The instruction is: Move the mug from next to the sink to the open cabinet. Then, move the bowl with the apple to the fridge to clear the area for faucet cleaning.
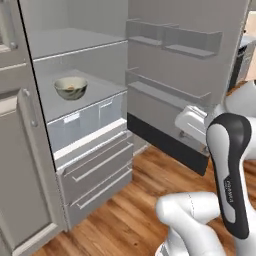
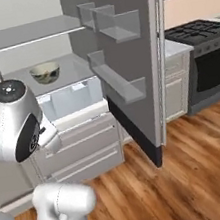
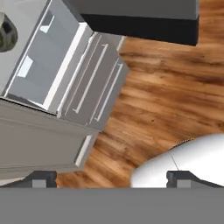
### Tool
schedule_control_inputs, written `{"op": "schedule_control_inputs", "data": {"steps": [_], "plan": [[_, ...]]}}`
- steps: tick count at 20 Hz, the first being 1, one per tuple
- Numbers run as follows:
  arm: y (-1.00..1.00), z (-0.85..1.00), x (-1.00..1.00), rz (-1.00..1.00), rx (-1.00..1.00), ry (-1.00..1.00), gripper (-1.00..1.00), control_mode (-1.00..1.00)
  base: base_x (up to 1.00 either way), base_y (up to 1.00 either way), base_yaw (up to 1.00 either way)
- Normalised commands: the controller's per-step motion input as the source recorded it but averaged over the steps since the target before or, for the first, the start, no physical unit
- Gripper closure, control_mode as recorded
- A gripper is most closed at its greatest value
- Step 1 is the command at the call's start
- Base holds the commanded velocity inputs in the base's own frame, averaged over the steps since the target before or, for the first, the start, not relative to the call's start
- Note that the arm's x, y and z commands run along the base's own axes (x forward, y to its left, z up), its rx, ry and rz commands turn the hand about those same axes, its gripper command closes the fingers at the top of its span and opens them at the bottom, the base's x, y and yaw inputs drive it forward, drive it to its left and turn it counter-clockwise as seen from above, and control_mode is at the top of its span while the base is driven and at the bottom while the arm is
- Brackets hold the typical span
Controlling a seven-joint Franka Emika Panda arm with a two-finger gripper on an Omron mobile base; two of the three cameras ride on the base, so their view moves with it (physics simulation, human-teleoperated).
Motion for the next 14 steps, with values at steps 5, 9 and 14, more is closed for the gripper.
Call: {"op": "schedule_control_inputs", "data": {"steps": [5, 9, 14], "plan": [[0.0, 0.0, 0.0, 0.0, 0.0, 0.0, -1.0, 1.0, -0.72, -0.44, -0.73], [0.0, 0.0, 0.0, 0.0, 0.0, 0.0, -1.0, 1.0, -0.25, -0.88, -0.72], [0.0, 0.0, 0.0, 0.0, 0.0, 0.0, -1.0, 1.0, 0.76, -0.54, -0.4]]}}
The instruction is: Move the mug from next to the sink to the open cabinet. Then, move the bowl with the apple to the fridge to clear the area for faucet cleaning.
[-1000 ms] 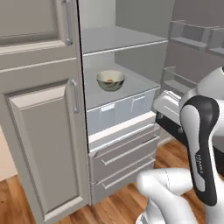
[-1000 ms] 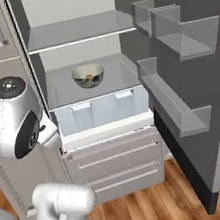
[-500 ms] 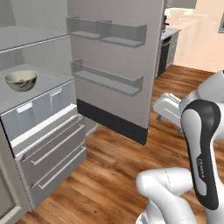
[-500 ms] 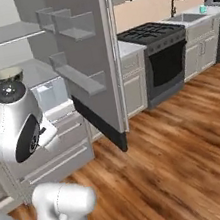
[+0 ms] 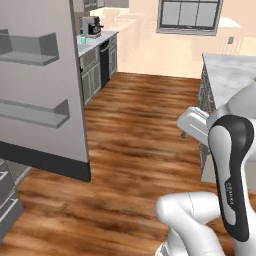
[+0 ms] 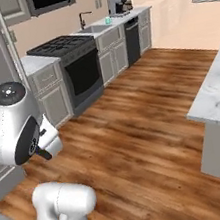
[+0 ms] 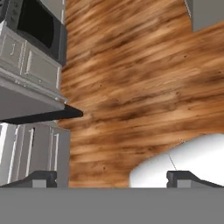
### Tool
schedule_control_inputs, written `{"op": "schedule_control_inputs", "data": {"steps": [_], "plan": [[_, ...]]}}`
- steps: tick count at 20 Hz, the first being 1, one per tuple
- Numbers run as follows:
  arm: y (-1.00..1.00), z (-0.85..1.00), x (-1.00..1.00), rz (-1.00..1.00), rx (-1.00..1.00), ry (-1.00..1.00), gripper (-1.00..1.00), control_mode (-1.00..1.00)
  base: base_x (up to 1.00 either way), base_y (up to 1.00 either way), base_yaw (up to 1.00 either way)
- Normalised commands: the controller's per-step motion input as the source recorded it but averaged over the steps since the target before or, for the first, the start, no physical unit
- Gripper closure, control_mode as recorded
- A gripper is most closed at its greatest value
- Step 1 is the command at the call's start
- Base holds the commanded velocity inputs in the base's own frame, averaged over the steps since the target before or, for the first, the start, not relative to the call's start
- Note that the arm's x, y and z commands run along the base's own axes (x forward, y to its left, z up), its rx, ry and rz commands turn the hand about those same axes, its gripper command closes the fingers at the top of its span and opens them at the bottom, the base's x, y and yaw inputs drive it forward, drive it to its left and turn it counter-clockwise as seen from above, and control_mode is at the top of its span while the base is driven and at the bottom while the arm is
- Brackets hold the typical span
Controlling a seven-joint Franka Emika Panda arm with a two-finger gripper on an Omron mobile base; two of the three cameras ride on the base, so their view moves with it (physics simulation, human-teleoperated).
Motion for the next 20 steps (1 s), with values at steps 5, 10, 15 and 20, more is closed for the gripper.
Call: {"op": "schedule_control_inputs", "data": {"steps": [5, 10, 15, 20], "plan": [[0.0, 0.0, 0.0, 0.0, 0.0, 0.0, -1.0, 1.0, 1.0, -0.02, -0.22], [0.0, 0.0, 0.0, 0.0, 0.0, 0.0, -1.0, 1.0, 1.0, 0.22, -0.2], [0.0, 0.0, 0.0, 0.0, 0.0, 0.0, -1.0, 1.0, 1.0, 0.01, -0.4], [0.0, 0.0, 0.0, 0.0, 0.0, 0.0, -1.0, 1.0, 1.0, 0.0, -0.22]]}}
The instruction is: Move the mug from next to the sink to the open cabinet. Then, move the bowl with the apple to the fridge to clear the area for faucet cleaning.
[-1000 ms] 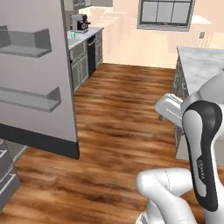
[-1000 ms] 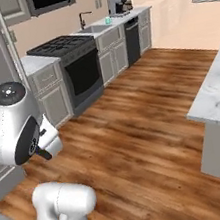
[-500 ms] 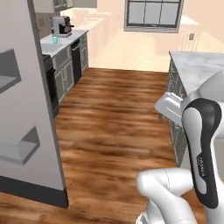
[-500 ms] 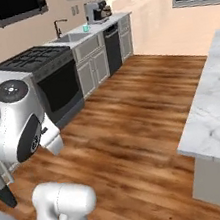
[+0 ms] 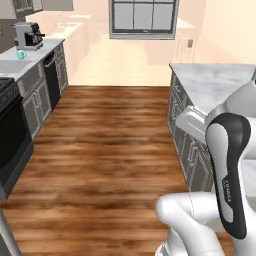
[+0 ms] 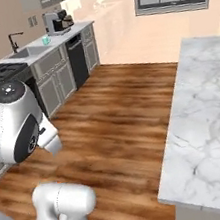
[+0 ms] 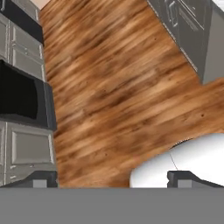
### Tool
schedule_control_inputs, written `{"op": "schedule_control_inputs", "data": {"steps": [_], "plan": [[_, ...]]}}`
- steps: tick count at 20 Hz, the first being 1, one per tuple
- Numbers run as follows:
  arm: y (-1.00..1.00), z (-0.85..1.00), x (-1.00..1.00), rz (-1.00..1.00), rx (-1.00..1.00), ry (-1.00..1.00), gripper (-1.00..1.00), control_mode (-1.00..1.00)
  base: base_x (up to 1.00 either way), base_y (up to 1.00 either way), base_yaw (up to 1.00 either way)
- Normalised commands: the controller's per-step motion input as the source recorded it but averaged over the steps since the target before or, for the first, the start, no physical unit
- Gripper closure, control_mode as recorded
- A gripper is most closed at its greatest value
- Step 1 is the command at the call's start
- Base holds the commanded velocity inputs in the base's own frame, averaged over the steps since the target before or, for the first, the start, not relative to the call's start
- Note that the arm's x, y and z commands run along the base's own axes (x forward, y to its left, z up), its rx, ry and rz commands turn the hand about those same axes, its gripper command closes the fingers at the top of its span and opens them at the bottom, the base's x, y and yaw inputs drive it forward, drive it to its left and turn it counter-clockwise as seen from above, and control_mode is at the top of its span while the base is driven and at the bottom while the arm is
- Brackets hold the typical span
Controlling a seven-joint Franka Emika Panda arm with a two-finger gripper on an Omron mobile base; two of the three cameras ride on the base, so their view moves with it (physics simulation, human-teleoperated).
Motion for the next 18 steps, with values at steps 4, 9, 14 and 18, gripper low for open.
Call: {"op": "schedule_control_inputs", "data": {"steps": [4, 9, 14, 18], "plan": [[0.0, 0.0, 0.0, 0.0, 0.0, 0.0, -1.0, 1.0, 1.0, -0.17, -0.15], [0.0, 0.0, 0.0, 0.0, 0.0, 0.0, -1.0, 1.0, 1.0, 0.0, -0.08], [0.0, 0.0, 0.0, 0.0, 0.0, 0.0, -1.0, 1.0, 1.0, 0.5, 0.05], [0.0, 0.0, 0.0, 0.0, 0.0, 0.0, -1.0, 1.0, 1.0, 0.44, 0.13]]}}
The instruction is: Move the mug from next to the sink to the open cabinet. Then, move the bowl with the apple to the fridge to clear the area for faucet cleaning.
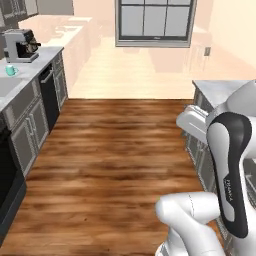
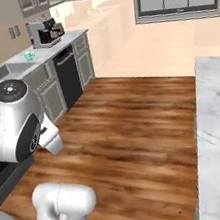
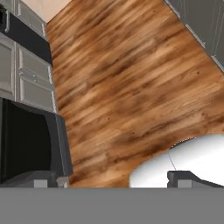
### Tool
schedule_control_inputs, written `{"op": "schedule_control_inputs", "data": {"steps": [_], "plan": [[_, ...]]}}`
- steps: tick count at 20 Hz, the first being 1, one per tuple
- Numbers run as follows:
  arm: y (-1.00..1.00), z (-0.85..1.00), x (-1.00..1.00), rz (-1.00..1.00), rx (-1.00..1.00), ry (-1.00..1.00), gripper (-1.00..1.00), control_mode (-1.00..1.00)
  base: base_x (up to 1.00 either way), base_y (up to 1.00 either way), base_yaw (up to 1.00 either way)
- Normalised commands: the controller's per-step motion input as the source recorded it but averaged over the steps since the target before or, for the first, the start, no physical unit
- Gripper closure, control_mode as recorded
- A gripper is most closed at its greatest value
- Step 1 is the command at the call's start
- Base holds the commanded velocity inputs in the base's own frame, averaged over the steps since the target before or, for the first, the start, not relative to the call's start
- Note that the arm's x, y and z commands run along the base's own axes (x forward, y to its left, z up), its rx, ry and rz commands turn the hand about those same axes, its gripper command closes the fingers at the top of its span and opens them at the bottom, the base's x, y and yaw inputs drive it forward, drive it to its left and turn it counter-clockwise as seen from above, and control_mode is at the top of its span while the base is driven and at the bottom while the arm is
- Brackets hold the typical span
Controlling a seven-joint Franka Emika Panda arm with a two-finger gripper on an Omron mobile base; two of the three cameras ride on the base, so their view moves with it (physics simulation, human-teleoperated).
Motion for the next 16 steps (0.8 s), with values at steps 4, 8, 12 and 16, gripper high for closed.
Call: {"op": "schedule_control_inputs", "data": {"steps": [4, 8, 12, 16], "plan": [[0.0, 0.0, 0.0, 0.0, 0.0, 0.0, -1.0, 1.0, 1.0, 0.29, 0.15], [0.0, 0.0, 0.0, 0.0, 0.0, 0.0, -1.0, 1.0, 1.0, 0.04, 0.1], [0.0, 0.0, 0.0, 0.0, 0.0, 0.0, -1.0, 1.0, 1.0, -0.03, 0.01], [0.0, 0.0, 0.0, 0.0, 0.0, 0.0, -1.0, 1.0, 1.0, -0.14, 0.0]]}}
